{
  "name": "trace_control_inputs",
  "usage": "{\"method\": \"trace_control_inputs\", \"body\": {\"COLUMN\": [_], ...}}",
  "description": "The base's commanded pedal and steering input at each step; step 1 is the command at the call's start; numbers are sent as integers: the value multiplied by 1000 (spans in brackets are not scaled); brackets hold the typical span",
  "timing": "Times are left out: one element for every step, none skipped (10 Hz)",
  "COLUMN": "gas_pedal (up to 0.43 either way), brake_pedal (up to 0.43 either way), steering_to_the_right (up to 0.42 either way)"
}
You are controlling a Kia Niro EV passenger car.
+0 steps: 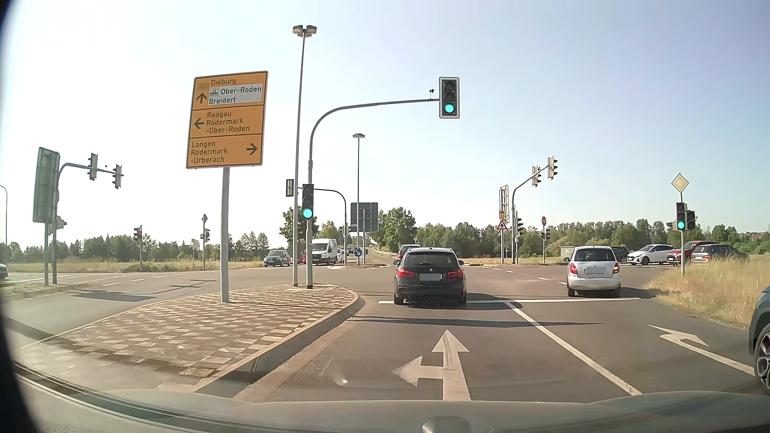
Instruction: Follow the waypoints while adhering to traffic rules and regulations
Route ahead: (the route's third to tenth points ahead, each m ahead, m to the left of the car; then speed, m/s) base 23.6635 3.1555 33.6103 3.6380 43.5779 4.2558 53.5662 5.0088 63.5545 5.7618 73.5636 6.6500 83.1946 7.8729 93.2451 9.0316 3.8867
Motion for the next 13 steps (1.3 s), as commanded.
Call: {"method": "trace_control_inputs", "body": {"gas_pedal": [319,331,331,339,339,339,339,339,339,339,339,339,339], "brake_pedal": [18,18,18,18,18,18,18,18,18,18,18,18,18], "steering_to_the_right": [11,11,10,10,10,11,10,10,10,10,10,11,10]}}
